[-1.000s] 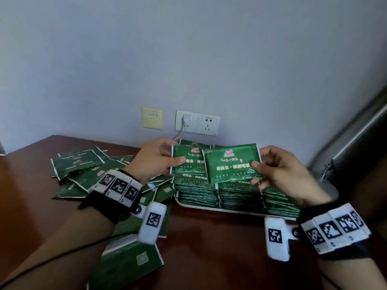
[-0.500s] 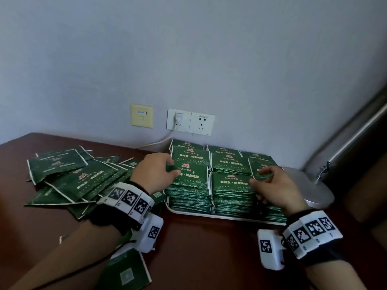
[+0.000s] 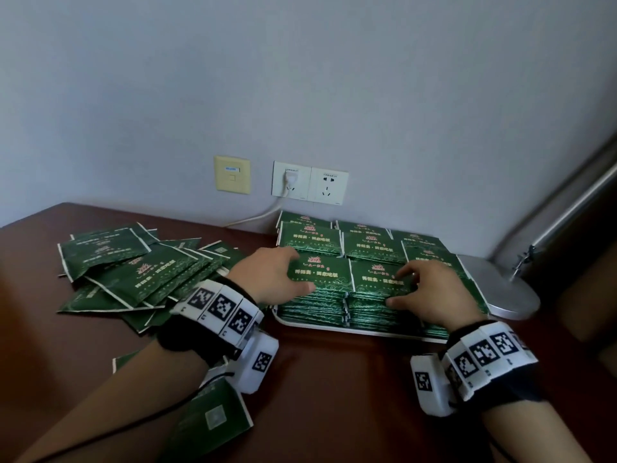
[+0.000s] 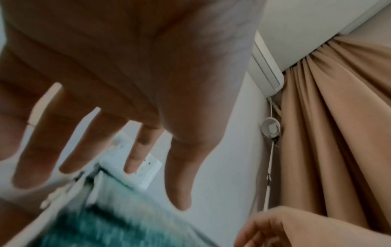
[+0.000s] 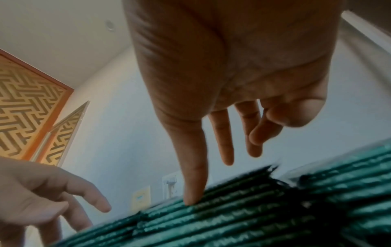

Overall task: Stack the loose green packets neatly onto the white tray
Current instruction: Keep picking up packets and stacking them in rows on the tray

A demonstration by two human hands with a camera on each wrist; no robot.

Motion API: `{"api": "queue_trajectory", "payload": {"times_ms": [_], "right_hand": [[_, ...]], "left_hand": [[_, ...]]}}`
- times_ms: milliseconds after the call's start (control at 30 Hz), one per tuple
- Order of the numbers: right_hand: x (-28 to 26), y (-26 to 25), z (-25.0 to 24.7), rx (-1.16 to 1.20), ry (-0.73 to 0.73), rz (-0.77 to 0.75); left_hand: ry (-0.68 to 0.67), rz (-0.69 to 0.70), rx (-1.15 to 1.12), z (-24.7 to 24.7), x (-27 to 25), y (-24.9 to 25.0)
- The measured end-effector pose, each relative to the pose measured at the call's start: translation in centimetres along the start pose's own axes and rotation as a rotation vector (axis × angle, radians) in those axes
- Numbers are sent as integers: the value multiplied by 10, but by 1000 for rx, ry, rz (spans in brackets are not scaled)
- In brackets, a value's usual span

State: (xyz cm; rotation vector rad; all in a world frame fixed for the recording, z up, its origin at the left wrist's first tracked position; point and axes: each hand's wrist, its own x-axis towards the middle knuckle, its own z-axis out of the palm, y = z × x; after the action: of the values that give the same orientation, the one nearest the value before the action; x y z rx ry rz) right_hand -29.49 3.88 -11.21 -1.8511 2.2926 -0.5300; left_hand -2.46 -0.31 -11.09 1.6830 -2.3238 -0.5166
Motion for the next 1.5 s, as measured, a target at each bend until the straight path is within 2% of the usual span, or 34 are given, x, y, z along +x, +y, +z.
{"api": "queue_trajectory", "payload": {"times_ms": [133,233,367,500,567,700,833,1033,1233,1367,1433,1500], "right_hand": [[-13,-18,-9,56,-18,-104],[-29,-49,-7,96,-97,-229],[-62,-94,17,57,-286,-455],[-96,-131,51,-73,-588,-765],[-106,-146,62,-168,-638,-860],[-114,-161,67,-224,-658,-893],[-116,-172,73,-327,-692,-900],[-126,-180,82,-441,-550,-916],[-140,-183,75,-517,-434,-1059],[-145,-185,74,-568,-381,-1091],[-146,-186,76,-617,-381,-1091],[-148,-186,80,-682,-451,-1067]], "left_hand": [[-39,-30,25,-37,-15,-21],[-78,-87,110,-59,-32,-51],[-220,-218,315,-63,-46,-93],[-205,-281,300,-60,-48,-129],[-166,-294,261,-56,-47,-143],[-155,-282,227,-50,-43,-151],[-83,-273,212,-47,-40,-151],[-18,-272,129,-49,-39,-162],[33,-284,152,-50,-39,-160],[44,-276,71,-50,-41,-165],[52,-287,52,-51,-41,-169],[55,-292,63,-51,-38,-171]]}}
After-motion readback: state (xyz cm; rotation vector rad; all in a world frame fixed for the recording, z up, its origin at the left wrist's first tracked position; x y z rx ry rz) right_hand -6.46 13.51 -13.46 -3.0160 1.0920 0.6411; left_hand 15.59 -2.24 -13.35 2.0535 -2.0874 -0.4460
